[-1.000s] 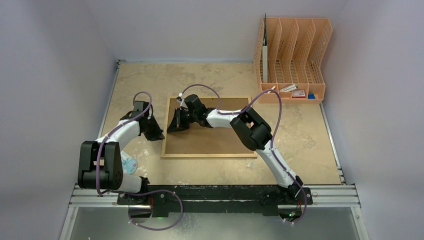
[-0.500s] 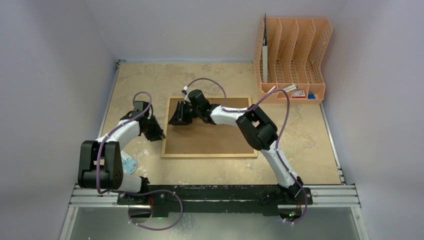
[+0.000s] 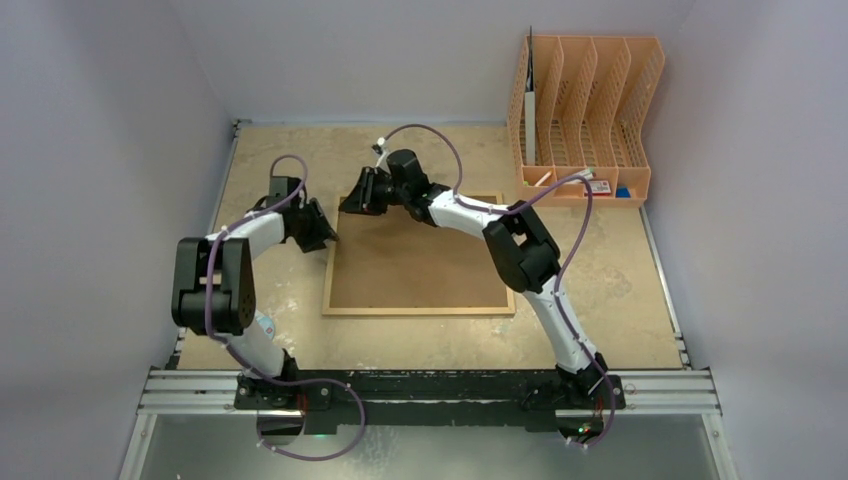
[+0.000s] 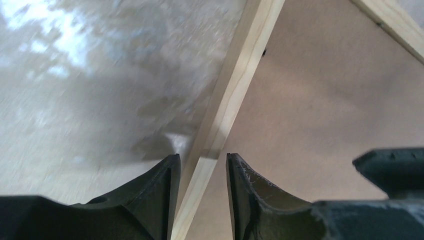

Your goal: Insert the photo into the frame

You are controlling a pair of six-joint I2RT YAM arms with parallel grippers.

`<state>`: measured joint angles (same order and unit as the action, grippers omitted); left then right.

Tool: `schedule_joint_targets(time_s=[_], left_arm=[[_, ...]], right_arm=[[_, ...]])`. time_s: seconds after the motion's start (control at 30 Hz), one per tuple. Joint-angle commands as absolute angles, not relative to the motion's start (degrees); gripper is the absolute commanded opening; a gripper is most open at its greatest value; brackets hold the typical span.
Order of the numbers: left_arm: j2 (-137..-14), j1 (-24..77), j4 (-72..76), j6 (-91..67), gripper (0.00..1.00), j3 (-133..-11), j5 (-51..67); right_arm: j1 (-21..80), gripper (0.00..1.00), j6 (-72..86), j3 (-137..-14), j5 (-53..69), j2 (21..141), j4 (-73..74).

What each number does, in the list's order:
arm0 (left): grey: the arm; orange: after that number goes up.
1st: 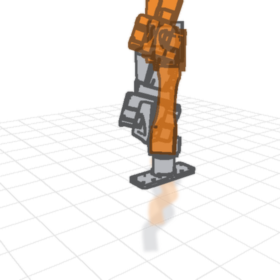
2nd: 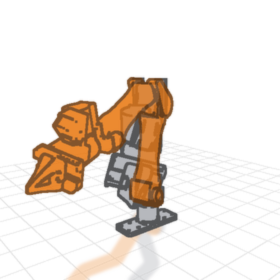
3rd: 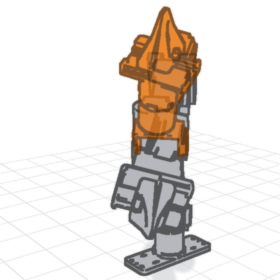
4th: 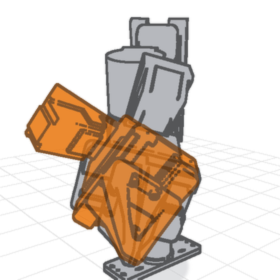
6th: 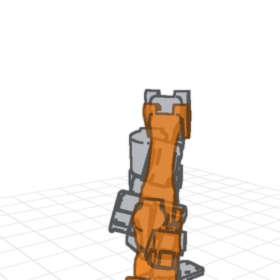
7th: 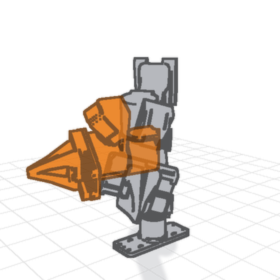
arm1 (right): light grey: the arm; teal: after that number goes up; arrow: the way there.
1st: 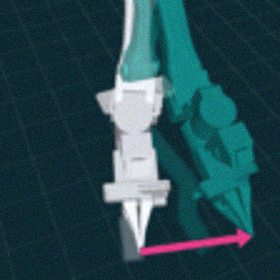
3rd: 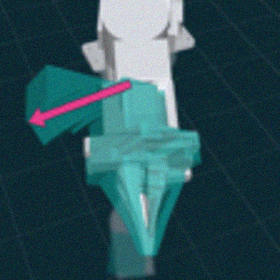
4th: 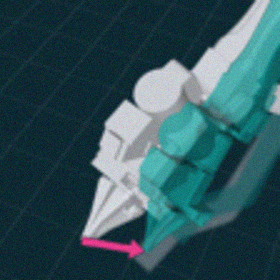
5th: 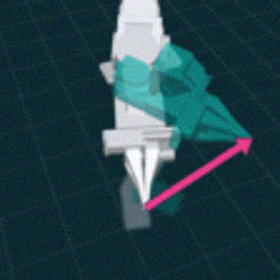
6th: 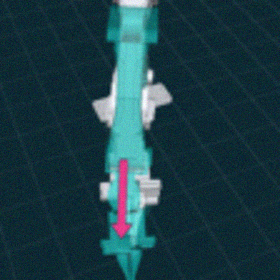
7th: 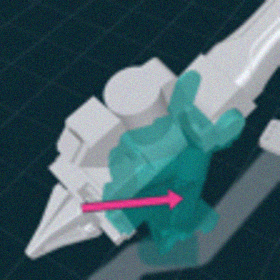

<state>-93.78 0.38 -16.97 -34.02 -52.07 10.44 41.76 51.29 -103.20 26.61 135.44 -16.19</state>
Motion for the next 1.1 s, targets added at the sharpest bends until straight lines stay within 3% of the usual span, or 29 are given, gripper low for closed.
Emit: schedule_joint_targets(time_s=[0.0,0.37,0.63,1.07], left_arm=[[-99.7,0.0,-12.9,-31.8,0.41,-57.2,14.9],[-99.4,0.1,-13.0,-32.6,0.11,-52.4,18.4],[-92.5,1.4,-17.3,-34.0,0.03,-43.8,17.1],[-92.2,1.4,-23.2,-33.2,0.01,-40.3,13.5]], right_arm=[[41.1,0.31,50.5,-106.8,28.9,137.8,-16.1],[40.4,0.27,52.0,-106.3,28.8,139.4,-15.5],[40.3,0.24,54.2,-104.2,28.6,139.7,-19.4],[42.8,0.14,56.8,-103.5,35.5,143.0,-26.3]])
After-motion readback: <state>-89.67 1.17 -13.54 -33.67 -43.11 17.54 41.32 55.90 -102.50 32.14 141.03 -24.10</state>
